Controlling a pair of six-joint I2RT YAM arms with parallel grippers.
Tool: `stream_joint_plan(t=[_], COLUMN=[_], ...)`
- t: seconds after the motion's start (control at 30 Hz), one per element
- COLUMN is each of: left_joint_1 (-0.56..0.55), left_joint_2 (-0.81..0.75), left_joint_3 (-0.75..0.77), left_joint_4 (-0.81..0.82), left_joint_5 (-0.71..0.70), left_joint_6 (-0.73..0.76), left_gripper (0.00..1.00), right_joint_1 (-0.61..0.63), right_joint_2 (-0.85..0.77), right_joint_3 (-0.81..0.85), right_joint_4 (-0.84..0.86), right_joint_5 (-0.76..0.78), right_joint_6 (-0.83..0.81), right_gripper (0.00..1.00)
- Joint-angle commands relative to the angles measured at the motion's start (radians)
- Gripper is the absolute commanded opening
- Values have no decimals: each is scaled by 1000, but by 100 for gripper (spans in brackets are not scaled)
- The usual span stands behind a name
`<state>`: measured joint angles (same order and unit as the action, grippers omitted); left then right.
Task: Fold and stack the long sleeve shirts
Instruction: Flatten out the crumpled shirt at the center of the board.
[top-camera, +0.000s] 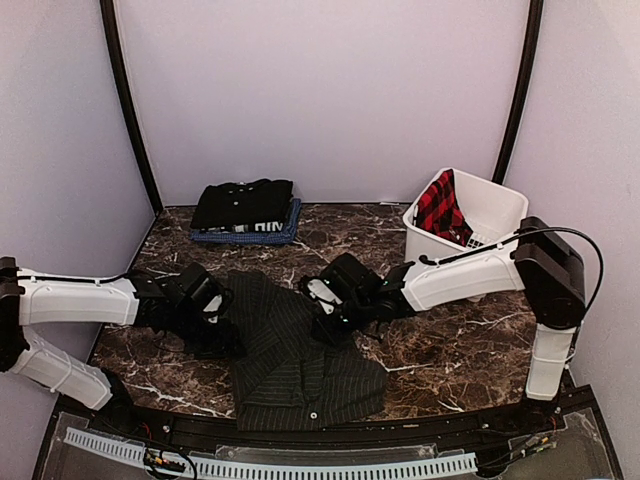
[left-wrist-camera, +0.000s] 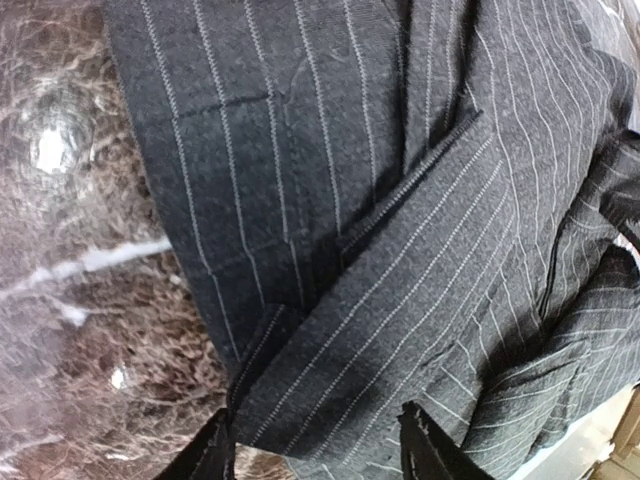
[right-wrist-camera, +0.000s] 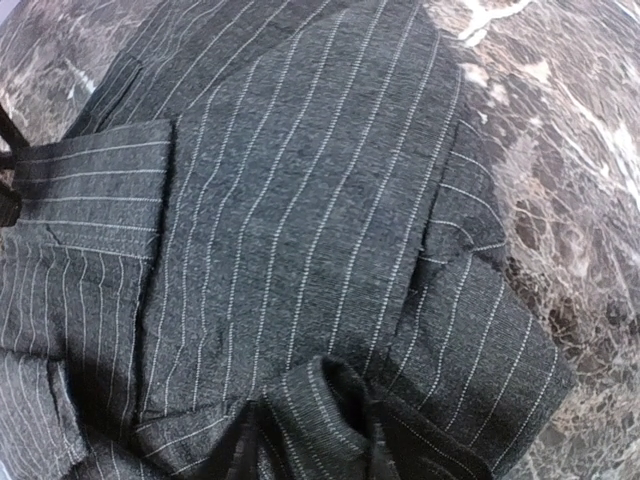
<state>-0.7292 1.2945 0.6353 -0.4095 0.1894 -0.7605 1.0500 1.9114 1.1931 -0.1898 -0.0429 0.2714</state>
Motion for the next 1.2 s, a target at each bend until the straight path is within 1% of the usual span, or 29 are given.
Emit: stream_joint_plan(t=[0.0,0.07,0.1,0.13,0.17,0.2,0.27,0.4,0.47,0.6,0.7,0.8,0.9,1.07,1.17], left_joint_1=[-19,-21,-22,-22,-21,-22,-21,-21,-16,18,98,166,213,320,381], left_joint_2=[-1,-1,-2,-5,-9,-18,-36,-83,-94,-113,-137,-139,-128,-112,-85], left_joint_3=[-8,3,12,17,28,36,64,133,191,267,326,435,524,672,753], left_joint_4=[14,19,17,16,9,-6,-43,-102,-137,-199,-218,-242,-261,-247,-223], left_joint_5=[-17,-20,-24,-28,-40,-51,-98,-236,-314,-420,-458,-529,-591,-607,-580], left_joint_6=[-45,-48,-49,-49,-48,-47,-46,-37,-26,6,76,161,222,312,348], left_gripper=[47,31,28,18,14,6,0,0,0,0,0,0,0,0,0], right_joint_1=[13,14,14,14,13,14,13,8,4,-23,-68,-112,-159,-260,-341], right_joint_2=[1,-4,-7,-9,-11,-14,-29,-88,-123,-189,-225,-267,-318,-425,-473], right_joint_3=[25,23,21,19,20,21,22,30,40,63,76,76,73,89,132], right_joint_4=[-7,-8,-7,-8,-11,-15,-29,-61,-80,-134,-169,-187,-203,-234,-251], right_joint_5=[15,19,20,24,29,38,91,175,214,296,341,367,403,475,510], right_joint_6=[12,15,18,20,21,25,34,49,49,41,23,5,-8,-43,-78], right_gripper=[24,16,12,8,3,0,0,0,0,0,0,0,0,0,0])
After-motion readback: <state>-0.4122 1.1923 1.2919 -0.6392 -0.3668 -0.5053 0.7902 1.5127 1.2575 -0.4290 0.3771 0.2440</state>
